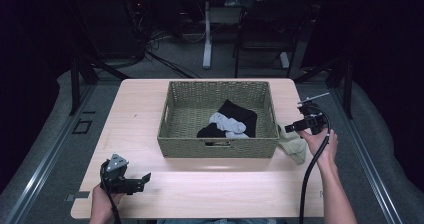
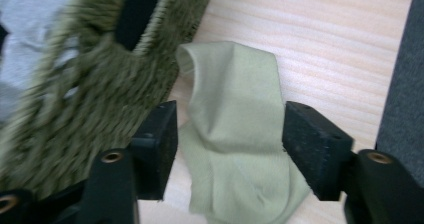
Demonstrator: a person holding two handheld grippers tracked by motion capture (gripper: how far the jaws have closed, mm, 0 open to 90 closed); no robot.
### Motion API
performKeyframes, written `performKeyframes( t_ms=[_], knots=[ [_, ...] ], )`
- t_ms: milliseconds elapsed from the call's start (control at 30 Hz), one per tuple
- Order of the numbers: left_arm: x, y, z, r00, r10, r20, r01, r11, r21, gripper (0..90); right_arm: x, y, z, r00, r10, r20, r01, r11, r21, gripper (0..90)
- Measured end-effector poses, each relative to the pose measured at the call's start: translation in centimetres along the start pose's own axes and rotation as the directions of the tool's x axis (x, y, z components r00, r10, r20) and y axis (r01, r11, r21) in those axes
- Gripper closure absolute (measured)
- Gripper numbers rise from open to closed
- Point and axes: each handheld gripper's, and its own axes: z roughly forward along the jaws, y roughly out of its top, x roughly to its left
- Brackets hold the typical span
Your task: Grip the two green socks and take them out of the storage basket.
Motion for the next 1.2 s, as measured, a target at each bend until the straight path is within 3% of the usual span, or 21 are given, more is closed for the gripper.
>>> performKeyframes(
  t_ms=[233,500,700,900,1033,1200],
  knots=[
    [-0.1,0.0,0.0,1.0000,0.001,-0.005,-0.001,1.0000,-0.003,0.1,1.5,-1.8,-2.7,0.9984,-0.057,0.002,0.057,0.997,-0.049,19.8],
    [-0.1,0.0,0.0,1.0000,0.001,-0.004,-0.001,1.0000,-0.003,0.1,2.8,-4.9,-4.3,0.9923,-0.123,0.008,0.124,0.990,-0.070,13.9],
    [-0.1,0.0,0.0,1.0000,0.001,-0.006,-0.001,1.0000,-0.003,0.1,3.3,-8.3,-3.7,0.9894,-0.145,-0.006,0.144,0.987,-0.073,8.7],
    [-0.2,0.1,-0.1,1.0000,0.004,-0.002,-0.004,1.0000,0.001,0.1,3.6,-11.2,-2.1,0.9889,-0.149,-0.004,0.149,0.989,-0.023,2.2],
    [-0.2,0.2,0.0,0.9999,0.014,0.003,-0.014,0.9999,-0.001,0.1,3.6,-12.4,-1.3,0.9880,-0.154,0.004,0.154,0.988,-0.007,0.0],
    [-0.3,0.3,0.1,0.9999,0.017,0.004,-0.017,0.9999,-0.003,0.1,3.6,-12.7,-1.2,0.9853,-0.170,0.016,0.170,0.985,-0.032,0.0]
  ],
)
